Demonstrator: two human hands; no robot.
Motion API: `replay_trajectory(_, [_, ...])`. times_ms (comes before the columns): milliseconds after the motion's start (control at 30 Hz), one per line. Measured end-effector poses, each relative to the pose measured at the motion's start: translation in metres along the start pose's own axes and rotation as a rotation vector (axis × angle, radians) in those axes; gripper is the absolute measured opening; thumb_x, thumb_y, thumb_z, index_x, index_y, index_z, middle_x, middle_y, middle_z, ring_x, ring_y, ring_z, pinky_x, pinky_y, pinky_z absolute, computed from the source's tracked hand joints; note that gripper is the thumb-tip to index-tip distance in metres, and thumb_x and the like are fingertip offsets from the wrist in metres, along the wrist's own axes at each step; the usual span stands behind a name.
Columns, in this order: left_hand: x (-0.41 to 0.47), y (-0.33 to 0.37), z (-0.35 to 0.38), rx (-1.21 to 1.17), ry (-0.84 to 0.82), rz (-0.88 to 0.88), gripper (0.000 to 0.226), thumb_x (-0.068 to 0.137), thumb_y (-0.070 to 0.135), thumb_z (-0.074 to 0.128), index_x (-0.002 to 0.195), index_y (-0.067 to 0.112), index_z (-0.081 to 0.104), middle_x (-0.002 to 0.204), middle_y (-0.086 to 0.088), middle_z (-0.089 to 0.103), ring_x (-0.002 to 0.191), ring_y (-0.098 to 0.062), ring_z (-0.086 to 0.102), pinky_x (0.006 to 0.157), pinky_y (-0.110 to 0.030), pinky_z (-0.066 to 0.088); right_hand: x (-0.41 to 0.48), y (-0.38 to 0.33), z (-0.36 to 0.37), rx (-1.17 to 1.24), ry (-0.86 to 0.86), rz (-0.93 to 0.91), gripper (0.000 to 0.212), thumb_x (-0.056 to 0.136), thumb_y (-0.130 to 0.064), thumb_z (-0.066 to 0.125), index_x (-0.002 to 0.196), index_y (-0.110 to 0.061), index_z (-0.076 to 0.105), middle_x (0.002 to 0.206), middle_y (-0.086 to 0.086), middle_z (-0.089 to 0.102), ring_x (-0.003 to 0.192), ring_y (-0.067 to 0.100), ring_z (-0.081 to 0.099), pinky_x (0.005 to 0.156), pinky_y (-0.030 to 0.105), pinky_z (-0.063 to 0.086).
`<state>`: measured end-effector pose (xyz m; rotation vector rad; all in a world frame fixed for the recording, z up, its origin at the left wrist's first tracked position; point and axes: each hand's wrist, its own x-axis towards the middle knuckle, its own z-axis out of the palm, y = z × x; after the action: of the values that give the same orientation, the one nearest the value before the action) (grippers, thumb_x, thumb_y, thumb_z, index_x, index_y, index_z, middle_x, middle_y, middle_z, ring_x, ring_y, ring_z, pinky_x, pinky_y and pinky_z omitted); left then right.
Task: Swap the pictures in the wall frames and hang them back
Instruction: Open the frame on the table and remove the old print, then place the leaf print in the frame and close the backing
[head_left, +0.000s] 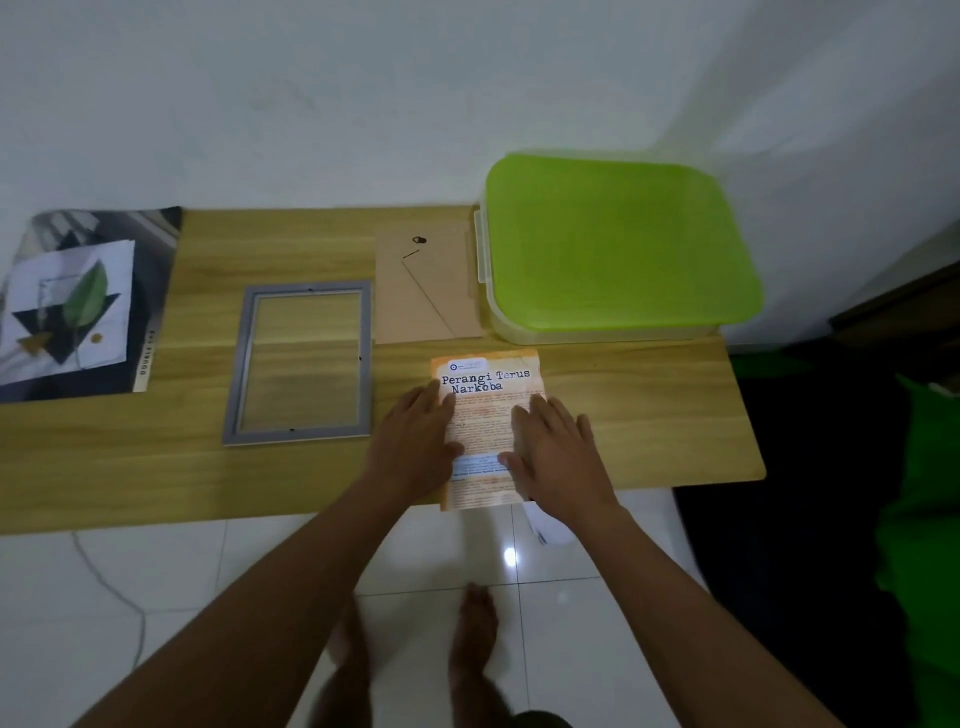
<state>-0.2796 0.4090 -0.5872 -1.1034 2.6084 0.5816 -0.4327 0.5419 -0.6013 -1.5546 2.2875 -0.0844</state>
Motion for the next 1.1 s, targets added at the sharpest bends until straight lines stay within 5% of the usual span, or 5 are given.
replay_trajectory(400, [-0.010, -0.027, -0.033, -0.135, 0.109, -0.036, 0.062, 0.095, 0.036, 0.054, 0.149, 0.019, 0.031, 0.154, 0.000, 0.035, 0.139, -0.023, 0.034, 0.106, -0.043, 0.039, 0.019, -0.032, -0.029, 0.049, 0.066, -0.046, 0.054, 0.098, -0.036, 0.050, 0.144, -0.010, 0.041, 0.150, 0.013, 0.041, 0.142, 0.030, 0.032, 0.116, 0.045, 0.027])
replay_trajectory(533, [-0.025, -0.073, -0.063, -0.177, 0.219, -0.086, 0.054, 0.095, 0.036, 0.053, 0.144, 0.015, 0.042, 0.146, -0.003, 0.047, 0.132, -0.024, 0.044, 0.104, -0.038, 0.040, 0.046, -0.081, -0.050, 0.082, 0.104, -0.113, 0.038, 0.095, -0.022, 0.054, 0.130, -0.009, 0.054, 0.128, 0.011, 0.058, 0.119, 0.030, 0.052, 0.091, 0.039, 0.046])
replay_trajectory(667, [-0.042, -0.139, -0.096, -0.168, 0.325, -0.141, 0.048, 0.093, 0.036, 0.057, 0.135, 0.013, 0.055, 0.132, -0.008, 0.060, 0.121, -0.026, 0.056, 0.098, -0.035, 0.044, 0.083, -0.146, -0.065, 0.032, 0.045, -0.168, 0.029, 0.096, -0.025, 0.048, 0.120, -0.012, 0.053, 0.116, 0.009, 0.057, 0.106, 0.030, 0.056, 0.070, 0.034, 0.041])
replay_trajectory(967, [-0.066, -0.314, -0.140, -0.222, 0.415, -0.244, 0.035, 0.089, 0.034, 0.061, 0.115, 0.011, 0.067, 0.108, -0.009, 0.069, 0.102, -0.029, 0.063, 0.084, -0.037, 0.050, 0.173, -0.318, -0.054, 0.048, 0.001, -0.228, 0.042, 0.100, -0.035, 0.047, 0.137, -0.014, 0.046, 0.134, 0.007, 0.053, 0.120, 0.026, 0.053, 0.090, 0.042, 0.052])
replay_trajectory(1100, [-0.063, -0.390, -0.153, -0.232, 0.404, -0.266, 0.026, 0.088, 0.034, 0.061, 0.101, 0.012, 0.067, 0.099, -0.007, 0.069, 0.093, -0.027, 0.064, 0.079, -0.038, 0.053, 0.212, -0.387, -0.034, 0.087, 0.038, -0.233, 0.037, 0.097, -0.034, 0.052, 0.128, -0.015, 0.051, 0.122, 0.005, 0.058, 0.114, 0.027, 0.056, 0.088, 0.043, 0.053])
